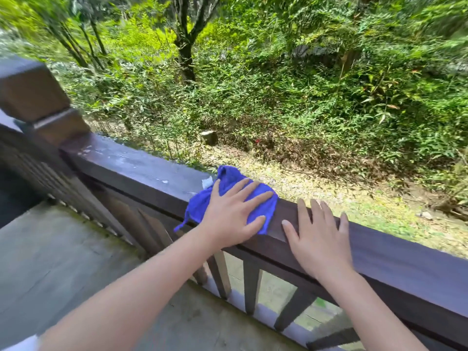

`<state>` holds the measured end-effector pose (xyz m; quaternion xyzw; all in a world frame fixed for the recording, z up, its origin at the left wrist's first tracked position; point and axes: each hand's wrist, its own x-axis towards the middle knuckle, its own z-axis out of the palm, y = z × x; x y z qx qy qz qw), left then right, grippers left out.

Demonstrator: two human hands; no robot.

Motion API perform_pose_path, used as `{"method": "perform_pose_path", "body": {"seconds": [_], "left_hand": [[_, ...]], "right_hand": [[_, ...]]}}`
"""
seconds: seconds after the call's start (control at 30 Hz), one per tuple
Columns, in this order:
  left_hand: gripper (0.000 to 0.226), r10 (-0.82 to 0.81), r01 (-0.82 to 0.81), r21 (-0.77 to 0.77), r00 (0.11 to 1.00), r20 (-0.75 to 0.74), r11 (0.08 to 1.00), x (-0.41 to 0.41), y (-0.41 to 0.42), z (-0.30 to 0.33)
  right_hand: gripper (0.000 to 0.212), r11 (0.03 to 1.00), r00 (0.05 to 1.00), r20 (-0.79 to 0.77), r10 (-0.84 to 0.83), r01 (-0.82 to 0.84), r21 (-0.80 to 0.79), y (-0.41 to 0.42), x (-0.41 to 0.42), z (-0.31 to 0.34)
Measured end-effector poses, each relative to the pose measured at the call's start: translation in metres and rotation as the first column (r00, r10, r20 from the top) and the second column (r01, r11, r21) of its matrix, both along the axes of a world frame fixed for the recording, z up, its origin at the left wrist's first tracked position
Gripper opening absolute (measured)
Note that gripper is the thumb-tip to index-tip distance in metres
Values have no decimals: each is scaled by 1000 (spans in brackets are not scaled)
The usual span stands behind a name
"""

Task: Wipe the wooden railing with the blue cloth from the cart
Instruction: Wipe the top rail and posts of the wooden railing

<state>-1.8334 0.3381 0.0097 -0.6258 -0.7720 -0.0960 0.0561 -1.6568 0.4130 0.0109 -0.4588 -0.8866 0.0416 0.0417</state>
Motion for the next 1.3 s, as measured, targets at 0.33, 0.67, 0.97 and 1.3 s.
{"method": "perform_pose_path", "body": {"seconds": [0.33, 0.67, 0.97, 1.3], "left_hand": [[61, 185, -188, -43, 980, -72, 981, -160, -50, 5], [63, 198, -202, -94, 979, -56, 975, -303, -85, 11], [54, -58, 63, 85, 997, -56, 994, -284, -84, -4], [54, -16, 17, 5, 966, -258, 1000, -419, -114, 13]], "right_hand": [[67, 988, 989, -14, 150, -150, -23, -21, -105, 4], [66, 978, 979, -18, 203, -204, -39, -53, -241, 3], [54, 998, 998, -3, 63, -63, 29, -77, -312, 2], [56, 1000, 999, 40, 8, -9, 7, -104, -389, 8]]}}
